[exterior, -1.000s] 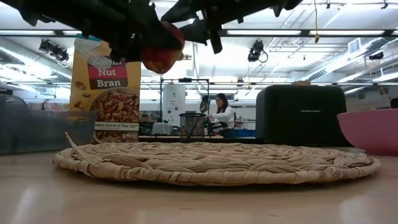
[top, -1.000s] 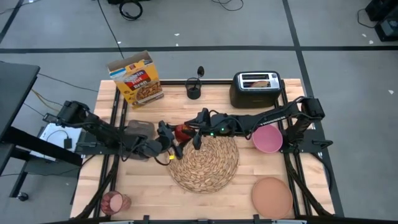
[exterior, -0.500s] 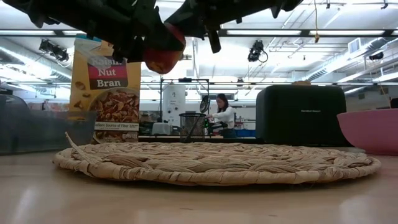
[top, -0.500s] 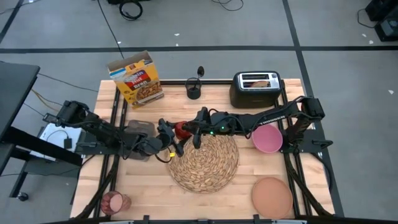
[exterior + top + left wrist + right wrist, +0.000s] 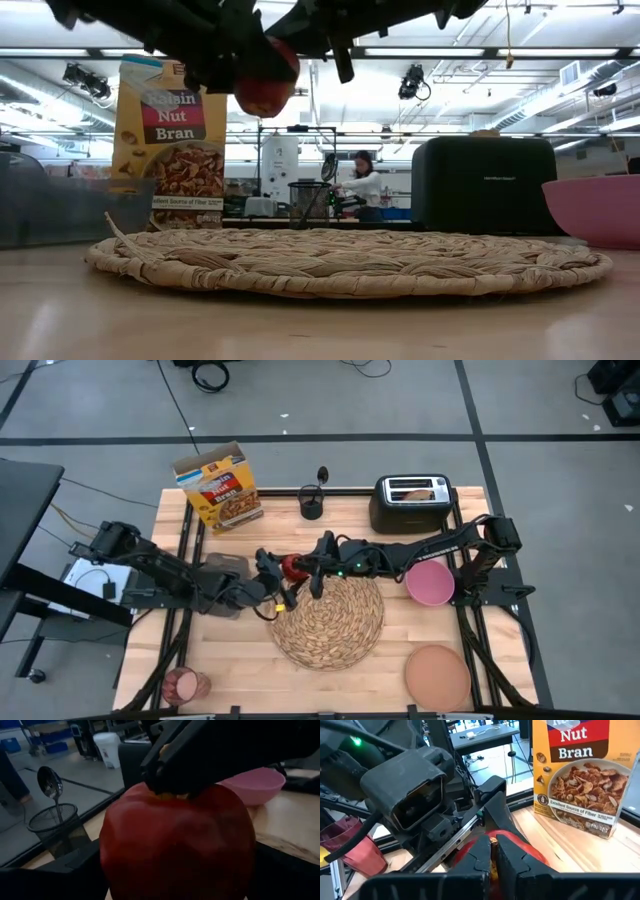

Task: Arrange a breakfast setting
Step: Put the apple on the brown placemat

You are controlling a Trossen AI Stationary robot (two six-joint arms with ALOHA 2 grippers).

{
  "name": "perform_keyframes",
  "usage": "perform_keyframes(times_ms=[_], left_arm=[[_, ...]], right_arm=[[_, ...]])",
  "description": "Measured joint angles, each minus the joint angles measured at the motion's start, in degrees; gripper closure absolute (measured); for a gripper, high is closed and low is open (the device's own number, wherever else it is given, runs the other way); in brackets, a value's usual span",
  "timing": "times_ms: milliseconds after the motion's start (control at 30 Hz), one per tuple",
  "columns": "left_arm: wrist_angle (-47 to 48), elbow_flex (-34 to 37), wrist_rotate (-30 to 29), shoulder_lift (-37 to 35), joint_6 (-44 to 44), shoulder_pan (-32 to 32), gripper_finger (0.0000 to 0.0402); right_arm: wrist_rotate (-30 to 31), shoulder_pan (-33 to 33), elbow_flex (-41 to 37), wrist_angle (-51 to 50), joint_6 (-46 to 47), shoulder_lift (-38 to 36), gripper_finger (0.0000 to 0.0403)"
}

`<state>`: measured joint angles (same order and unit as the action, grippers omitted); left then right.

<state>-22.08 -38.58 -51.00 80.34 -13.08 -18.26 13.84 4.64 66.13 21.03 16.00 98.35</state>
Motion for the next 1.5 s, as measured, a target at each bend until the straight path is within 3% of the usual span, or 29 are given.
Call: perform_keyframes(times_ms=[267, 400, 967, 1267, 1500], left_arm=[[20.5, -3.1, 1.4, -6.5, -7.7, 0.0, 0.0044], [26.0, -3.1, 3.0, -9.4, -9.2, 0.0, 0.0044], [33.3, -3.1, 7.6, -10.2, -11.0, -0.4, 0.0044], [48.5, -3.1, 15.4, -20.6, -21.1, -4.2, 0.0044], [47.9, -3.1, 18.3, -28.1, -24.1, -5.5, 0.0044]], right_arm=[[-0.1, -0.2, 0.0, 1.5, -1.2, -0.1, 0.0388], [0.1, -0.4, 0.0, 1.7, -2.7, -0.1, 0.0388], [2.7, -0.4, 0.0, 1.2, -3.6, -0.2, 0.0386], [4.4, -0.7, -0.2, -3.9, -5.5, 0.2, 0.0387], [4.9, -1.9, -2.7, 1.6, -5.7, 5.2, 0.0387]])
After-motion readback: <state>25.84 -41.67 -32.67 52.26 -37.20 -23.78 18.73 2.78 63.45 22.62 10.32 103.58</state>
